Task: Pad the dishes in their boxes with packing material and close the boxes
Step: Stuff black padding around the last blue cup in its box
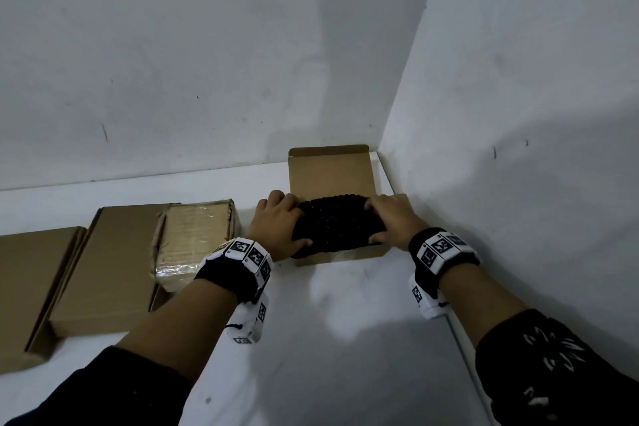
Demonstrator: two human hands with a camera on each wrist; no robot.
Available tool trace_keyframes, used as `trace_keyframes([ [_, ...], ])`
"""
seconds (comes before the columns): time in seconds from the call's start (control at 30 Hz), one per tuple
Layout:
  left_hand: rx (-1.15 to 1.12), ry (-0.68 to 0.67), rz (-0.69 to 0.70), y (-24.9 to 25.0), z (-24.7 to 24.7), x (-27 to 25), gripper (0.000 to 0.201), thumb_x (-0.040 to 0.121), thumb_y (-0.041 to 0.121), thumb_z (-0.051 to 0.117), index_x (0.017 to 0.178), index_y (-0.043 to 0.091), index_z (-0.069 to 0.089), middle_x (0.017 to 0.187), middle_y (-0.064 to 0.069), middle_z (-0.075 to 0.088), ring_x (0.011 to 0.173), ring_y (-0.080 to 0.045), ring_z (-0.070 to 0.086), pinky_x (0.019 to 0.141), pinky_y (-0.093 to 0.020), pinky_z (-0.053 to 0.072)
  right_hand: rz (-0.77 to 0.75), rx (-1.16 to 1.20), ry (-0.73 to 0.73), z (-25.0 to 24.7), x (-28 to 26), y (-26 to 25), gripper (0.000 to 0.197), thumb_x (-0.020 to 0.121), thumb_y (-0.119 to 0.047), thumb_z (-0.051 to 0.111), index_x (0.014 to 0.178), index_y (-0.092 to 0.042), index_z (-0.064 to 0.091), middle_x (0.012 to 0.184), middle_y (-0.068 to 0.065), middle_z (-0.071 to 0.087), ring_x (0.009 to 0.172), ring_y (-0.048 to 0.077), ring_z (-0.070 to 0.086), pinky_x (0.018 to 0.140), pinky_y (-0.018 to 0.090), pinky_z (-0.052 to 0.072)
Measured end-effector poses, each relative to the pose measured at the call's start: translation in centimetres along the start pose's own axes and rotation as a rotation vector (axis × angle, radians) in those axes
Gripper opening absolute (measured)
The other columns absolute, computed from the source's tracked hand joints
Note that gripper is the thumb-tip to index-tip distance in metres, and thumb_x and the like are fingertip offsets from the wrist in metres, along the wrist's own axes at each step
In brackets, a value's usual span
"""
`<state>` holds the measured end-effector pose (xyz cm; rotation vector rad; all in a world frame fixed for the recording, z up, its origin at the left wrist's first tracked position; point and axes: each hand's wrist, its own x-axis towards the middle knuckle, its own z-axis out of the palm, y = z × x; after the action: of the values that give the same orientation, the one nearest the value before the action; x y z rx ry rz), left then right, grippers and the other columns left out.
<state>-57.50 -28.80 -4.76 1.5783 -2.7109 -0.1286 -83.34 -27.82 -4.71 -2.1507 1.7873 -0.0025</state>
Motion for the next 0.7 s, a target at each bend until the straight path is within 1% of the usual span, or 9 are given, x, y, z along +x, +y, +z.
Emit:
trace_keyframes([
  [0.1,0.118,-0.046,0.002,0.2,0.0,0.4,0.061,0.078,0.061,0.058,0.126,0.024,0.055,0.134,-0.004,0.036,0.126,-0.028,0.028,0.105,-0.040,0.024,-0.014,-0.034,0.000,0.0,-0.1,0.0,0.062,0.071,-0.033,0.079,0.125,-0.016,0.054,0.123,0.008,0.048,0.115,0.027,0.045,0.102,0.035,0.036],
  [0.2,0.186,-0.089,-0.031,0.9,0.3,1.0,0.060,0.078,0.059,0.060,0.125,0.022,0.055,0.131,-0.005,0.039,0.124,-0.029,0.030,0.106,-0.042,0.022,-0.003,0.093,-0.038,-0.2,-0.1,0.5,0.053,0.078,-0.029,0.075,0.127,-0.017,0.059,0.122,0.009,0.047,0.113,0.027,0.047,0.101,0.036,0.039],
  [0.3,0.182,-0.116,-0.095,1.5,0.6,1.6,0.066,0.077,0.053,0.064,0.127,0.016,0.044,0.128,-0.006,0.046,0.122,-0.030,0.034,0.106,-0.043,0.023,0.015,0.223,-0.071,-0.7,-0.1,0.8,0.045,0.087,-0.029,0.066,0.129,-0.015,0.057,0.119,0.012,0.055,0.113,0.027,0.052,0.098,0.029,0.039],
  [0.37,0.174,-0.121,-0.138,1.8,0.7,1.9,0.066,0.076,0.050,0.065,0.126,0.013,0.041,0.125,-0.007,0.050,0.121,-0.030,0.036,0.106,-0.043,0.024,0.031,0.249,-0.063,-0.8,-0.1,0.8,0.048,0.087,-0.032,0.066,0.129,-0.013,0.056,0.121,0.011,0.059,0.113,0.026,0.053,0.094,0.025,0.037],
  [0.4,0.183,-0.126,-0.139,1.8,0.6,2.0,0.063,0.077,0.049,0.064,0.125,0.013,0.044,0.124,-0.007,0.051,0.121,-0.030,0.036,0.106,-0.044,0.024,0.034,0.242,-0.060,-0.6,-0.1,0.7,0.050,0.085,-0.033,0.068,0.129,-0.014,0.056,0.123,0.009,0.058,0.115,0.025,0.052,0.097,0.027,0.038],
  [0.43,0.197,-0.136,-0.124,1.9,0.6,2.0,0.058,0.079,0.049,0.062,0.123,0.015,0.048,0.124,-0.006,0.052,0.121,-0.030,0.035,0.106,-0.044,0.023,0.037,0.224,-0.060,-0.4,-0.1,0.7,0.053,0.082,-0.036,0.069,0.129,-0.015,0.056,0.126,0.009,0.057,0.118,0.025,0.050,0.101,0.032,0.038],
  [0.5,0.214,-0.161,-0.063,1.6,0.3,1.8,0.048,0.082,0.050,0.056,0.118,0.019,0.058,0.125,-0.004,0.052,0.122,-0.029,0.033,0.106,-0.045,0.022,0.031,0.162,-0.059,0.2,-0.1,0.7,0.058,0.080,-0.040,0.071,0.131,-0.017,0.054,0.131,0.007,0.053,0.124,0.028,0.045,0.107,0.039,0.035],
  [0.6,0.196,-0.219,0.016,0.8,-0.1,1.4,0.041,0.084,0.050,0.051,0.112,0.026,0.066,0.133,-0.004,0.041,0.123,-0.029,0.028,0.107,-0.047,0.017,0.033,0.027,-0.053,0.8,-0.2,0.6,0.060,0.083,-0.041,0.067,0.135,-0.018,0.049,0.134,0.006,0.046,0.126,0.029,0.037,0.109,0.038,0.028],
  [0.7,0.218,-0.256,0.028,0.8,-0.4,1.3,0.035,0.083,0.044,0.054,0.111,0.026,0.067,0.132,-0.004,0.041,0.122,-0.030,0.029,0.107,-0.047,0.019,0.032,-0.013,-0.011,1.0,-0.1,0.5,0.061,0.081,-0.042,0.068,0.134,-0.020,0.049,0.134,0.004,0.047,0.124,0.028,0.038,0.108,0.039,0.030],
])
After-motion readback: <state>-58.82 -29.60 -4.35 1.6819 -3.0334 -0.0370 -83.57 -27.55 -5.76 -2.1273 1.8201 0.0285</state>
